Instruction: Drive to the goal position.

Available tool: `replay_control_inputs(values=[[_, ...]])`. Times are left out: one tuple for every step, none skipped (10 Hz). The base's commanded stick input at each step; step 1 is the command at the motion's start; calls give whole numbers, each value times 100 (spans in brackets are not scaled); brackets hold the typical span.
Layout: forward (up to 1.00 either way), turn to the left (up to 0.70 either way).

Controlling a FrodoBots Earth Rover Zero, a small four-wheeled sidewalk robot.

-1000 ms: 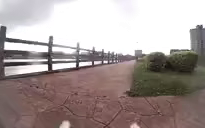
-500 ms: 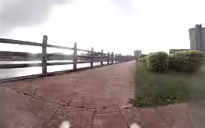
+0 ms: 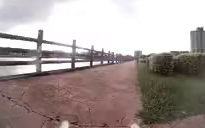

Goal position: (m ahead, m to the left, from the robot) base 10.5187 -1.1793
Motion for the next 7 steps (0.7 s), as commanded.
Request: replay_control_inputs(values=[[70, -17], [70, -33], [70, -34], [70, -34], [70, -29], [70, 0], [70, 0]])
